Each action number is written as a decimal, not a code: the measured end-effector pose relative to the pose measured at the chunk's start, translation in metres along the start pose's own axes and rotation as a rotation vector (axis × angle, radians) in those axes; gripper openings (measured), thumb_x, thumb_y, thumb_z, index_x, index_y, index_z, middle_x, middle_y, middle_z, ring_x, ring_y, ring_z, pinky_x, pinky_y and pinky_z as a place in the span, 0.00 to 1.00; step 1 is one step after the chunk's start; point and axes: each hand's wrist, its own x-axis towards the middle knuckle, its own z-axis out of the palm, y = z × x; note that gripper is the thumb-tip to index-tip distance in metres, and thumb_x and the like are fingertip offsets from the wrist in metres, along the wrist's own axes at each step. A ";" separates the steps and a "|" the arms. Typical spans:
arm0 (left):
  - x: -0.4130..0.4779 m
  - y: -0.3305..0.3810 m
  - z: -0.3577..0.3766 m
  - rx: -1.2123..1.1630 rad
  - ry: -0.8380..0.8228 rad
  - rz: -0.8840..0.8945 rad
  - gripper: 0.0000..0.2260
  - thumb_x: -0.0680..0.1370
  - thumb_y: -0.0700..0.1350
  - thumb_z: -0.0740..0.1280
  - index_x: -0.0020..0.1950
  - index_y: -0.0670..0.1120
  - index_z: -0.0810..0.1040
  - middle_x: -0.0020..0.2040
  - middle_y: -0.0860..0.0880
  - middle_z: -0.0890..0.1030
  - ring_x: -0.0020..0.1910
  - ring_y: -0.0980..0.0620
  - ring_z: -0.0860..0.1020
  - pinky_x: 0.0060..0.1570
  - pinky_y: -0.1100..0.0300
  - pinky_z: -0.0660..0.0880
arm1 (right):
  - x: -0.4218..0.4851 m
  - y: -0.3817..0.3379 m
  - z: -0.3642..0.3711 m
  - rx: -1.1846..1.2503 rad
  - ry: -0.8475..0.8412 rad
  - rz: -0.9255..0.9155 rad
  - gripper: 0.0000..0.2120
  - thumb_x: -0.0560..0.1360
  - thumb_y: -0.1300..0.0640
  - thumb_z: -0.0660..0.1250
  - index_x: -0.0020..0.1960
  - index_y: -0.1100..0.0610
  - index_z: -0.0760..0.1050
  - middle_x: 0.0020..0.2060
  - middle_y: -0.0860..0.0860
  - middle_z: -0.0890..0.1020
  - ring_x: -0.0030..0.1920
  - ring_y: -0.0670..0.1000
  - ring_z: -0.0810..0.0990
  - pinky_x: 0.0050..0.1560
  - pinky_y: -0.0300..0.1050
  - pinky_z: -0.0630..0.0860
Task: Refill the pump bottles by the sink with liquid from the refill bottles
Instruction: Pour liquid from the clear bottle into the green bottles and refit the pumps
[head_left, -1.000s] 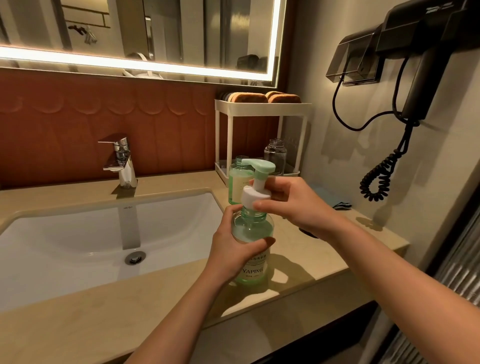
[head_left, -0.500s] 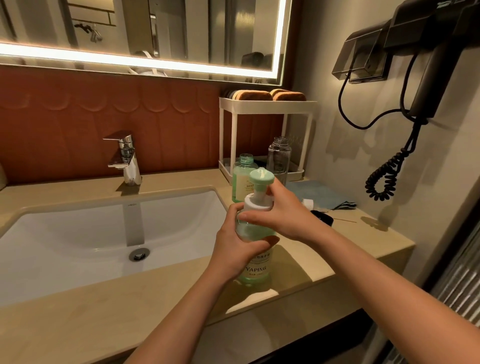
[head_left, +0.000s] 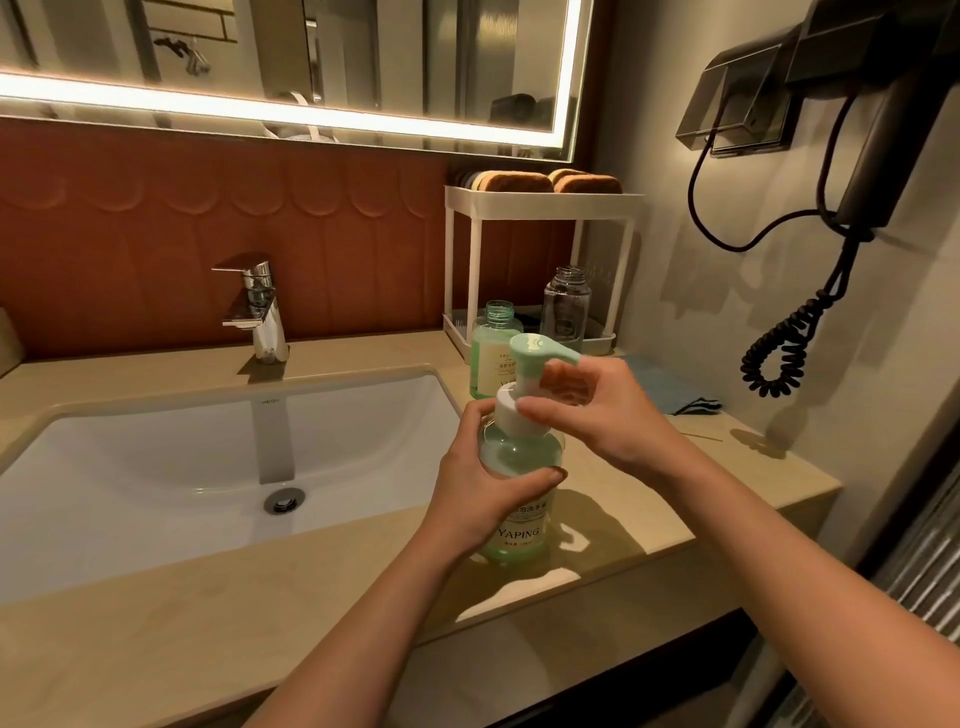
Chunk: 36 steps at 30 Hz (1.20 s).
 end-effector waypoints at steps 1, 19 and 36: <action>0.000 0.000 0.000 0.000 0.003 0.000 0.29 0.59 0.56 0.75 0.55 0.60 0.67 0.50 0.59 0.77 0.49 0.62 0.78 0.44 0.67 0.75 | 0.002 -0.001 0.002 -0.051 0.017 -0.006 0.18 0.62 0.45 0.74 0.50 0.46 0.76 0.45 0.44 0.83 0.48 0.42 0.81 0.51 0.40 0.77; -0.002 0.000 -0.001 -0.007 -0.034 -0.004 0.30 0.61 0.52 0.76 0.58 0.56 0.66 0.51 0.57 0.77 0.49 0.59 0.78 0.47 0.63 0.76 | -0.007 -0.005 -0.003 -0.032 -0.162 0.105 0.11 0.75 0.54 0.66 0.56 0.46 0.76 0.51 0.38 0.81 0.55 0.37 0.77 0.54 0.35 0.74; -0.001 -0.001 0.001 0.001 -0.023 0.002 0.32 0.61 0.49 0.75 0.60 0.59 0.65 0.51 0.59 0.78 0.49 0.61 0.79 0.49 0.62 0.77 | 0.002 -0.009 0.033 -0.233 0.077 0.139 0.21 0.71 0.39 0.65 0.59 0.45 0.64 0.55 0.46 0.69 0.62 0.49 0.68 0.65 0.53 0.67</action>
